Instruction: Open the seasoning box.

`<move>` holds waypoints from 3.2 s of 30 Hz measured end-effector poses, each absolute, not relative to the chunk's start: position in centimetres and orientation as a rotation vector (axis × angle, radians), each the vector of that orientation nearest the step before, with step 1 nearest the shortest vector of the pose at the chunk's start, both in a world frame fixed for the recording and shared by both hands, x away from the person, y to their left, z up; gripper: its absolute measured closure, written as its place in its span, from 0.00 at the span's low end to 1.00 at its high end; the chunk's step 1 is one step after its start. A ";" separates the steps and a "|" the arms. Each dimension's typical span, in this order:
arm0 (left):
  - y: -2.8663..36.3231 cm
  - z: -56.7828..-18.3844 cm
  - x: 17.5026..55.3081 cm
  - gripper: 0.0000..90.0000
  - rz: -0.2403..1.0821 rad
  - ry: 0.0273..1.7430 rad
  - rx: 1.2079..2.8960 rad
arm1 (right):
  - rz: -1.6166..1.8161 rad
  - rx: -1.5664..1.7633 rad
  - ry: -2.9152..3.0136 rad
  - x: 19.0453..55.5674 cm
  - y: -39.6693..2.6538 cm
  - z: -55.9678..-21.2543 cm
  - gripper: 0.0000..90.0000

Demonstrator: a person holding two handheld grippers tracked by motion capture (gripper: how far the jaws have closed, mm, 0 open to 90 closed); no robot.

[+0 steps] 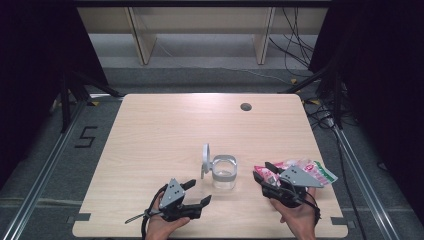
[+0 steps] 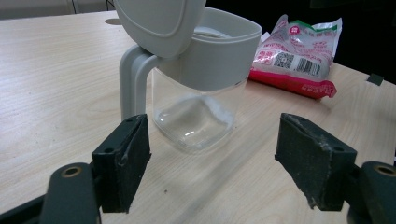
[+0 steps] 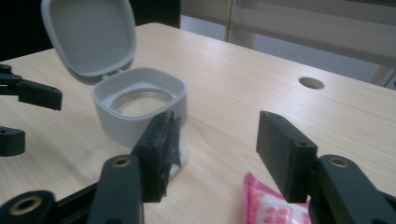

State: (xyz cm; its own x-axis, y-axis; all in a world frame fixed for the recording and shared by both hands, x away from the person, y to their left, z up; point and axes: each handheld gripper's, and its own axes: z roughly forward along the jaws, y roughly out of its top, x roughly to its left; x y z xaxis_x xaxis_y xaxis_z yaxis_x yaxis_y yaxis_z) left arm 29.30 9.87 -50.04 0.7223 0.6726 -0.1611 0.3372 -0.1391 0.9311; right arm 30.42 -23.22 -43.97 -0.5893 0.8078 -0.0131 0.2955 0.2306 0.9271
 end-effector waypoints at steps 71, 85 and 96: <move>8.3 -50.9 29.3 0.27 0.311 0.759 1.806 | 1.267 1.691 1.721 28.2 -34.4 -49.8 0.29; 7.8 -51.2 29.3 0.27 0.296 0.760 1.791 | 1.231 1.799 1.705 31.2 -35.0 -50.2 0.29; 8.0 -51.2 29.2 0.27 0.298 0.766 1.799 | 1.177 1.729 1.762 32.7 -35.0 -50.4 0.55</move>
